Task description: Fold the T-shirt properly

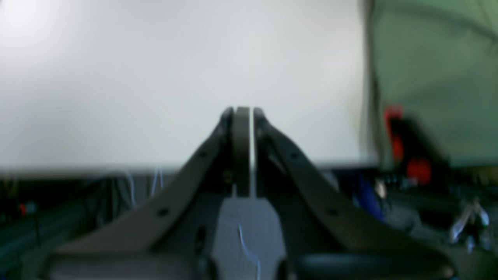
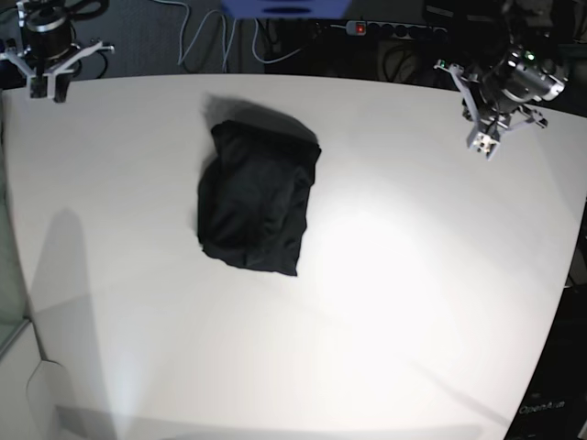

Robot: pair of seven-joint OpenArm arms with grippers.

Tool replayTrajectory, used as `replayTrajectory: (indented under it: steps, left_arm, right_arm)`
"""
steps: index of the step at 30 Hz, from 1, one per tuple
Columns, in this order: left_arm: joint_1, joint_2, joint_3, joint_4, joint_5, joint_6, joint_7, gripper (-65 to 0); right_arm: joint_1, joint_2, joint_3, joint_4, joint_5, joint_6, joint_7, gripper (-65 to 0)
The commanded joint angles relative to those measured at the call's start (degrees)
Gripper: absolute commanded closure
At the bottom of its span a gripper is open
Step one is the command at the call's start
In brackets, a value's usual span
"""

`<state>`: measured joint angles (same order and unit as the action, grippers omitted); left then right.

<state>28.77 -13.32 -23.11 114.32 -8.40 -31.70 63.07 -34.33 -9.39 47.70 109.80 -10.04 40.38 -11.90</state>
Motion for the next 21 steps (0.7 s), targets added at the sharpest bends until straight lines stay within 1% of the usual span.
replayTrajectory:
  steps: [1, 4, 6, 9, 10, 12, 16, 19, 21]
  left_arm:
    - [0.37, -0.61, -0.14, 0.97, -0.17, 0.10, -0.43, 0.0]
    - [1.95, -0.70, 3.11, 0.97, -0.17, 0.10, -1.22, 0.0]
    - [3.53, -1.93, 6.45, 0.97, 0.45, 0.10, -3.07, 0.0]
    - [5.73, -2.28, 12.08, 0.71, 4.76, 0.45, -5.71, 0.0]
    - [6.52, -2.19, 13.58, 0.45, 7.04, 0.45, -6.58, 0.0]
    - [7.75, -1.49, 16.56, -0.08, 12.05, 0.45, -8.17, 0.0]
    - [10.48, 0.71, 18.06, -2.89, 19.44, 0.10, -11.86, 0.0]
    - [10.74, 2.38, 17.53, -9.05, 22.43, 0.10, -14.94, 0.0]
    - [10.57, 2.55, 17.44, -15.29, 24.01, 0.10, -17.49, 0.0]
  right_arm:
    - [-1.41, 0.39, 0.43, 0.49, 0.94, -0.38, 1.84, 0.0]
    - [-3.08, 0.39, 1.04, -2.41, 0.94, -0.38, 1.84, 0.0]
    - [-2.99, 0.39, 3.33, -6.19, 0.94, -0.38, 2.10, 0.0]
    - [-1.76, 0.39, 5.79, -12.61, 0.94, -0.38, 2.54, 0.0]
    - [-1.23, 0.39, 6.58, -15.25, 0.77, -0.38, 3.68, 0.0]
    - [-0.44, 0.39, 7.37, -20.70, 0.07, -0.38, 7.64, 0.0]
    - [0.44, 0.39, 8.52, -29.67, -4.07, -0.38, 14.41, 0.0]
    - [1.58, 0.39, 8.60, -38.28, -4.59, -0.38, 18.01, 0.0]
    - [2.46, 0.39, 9.75, -43.29, -4.59, -0.38, 20.21, 0.0]
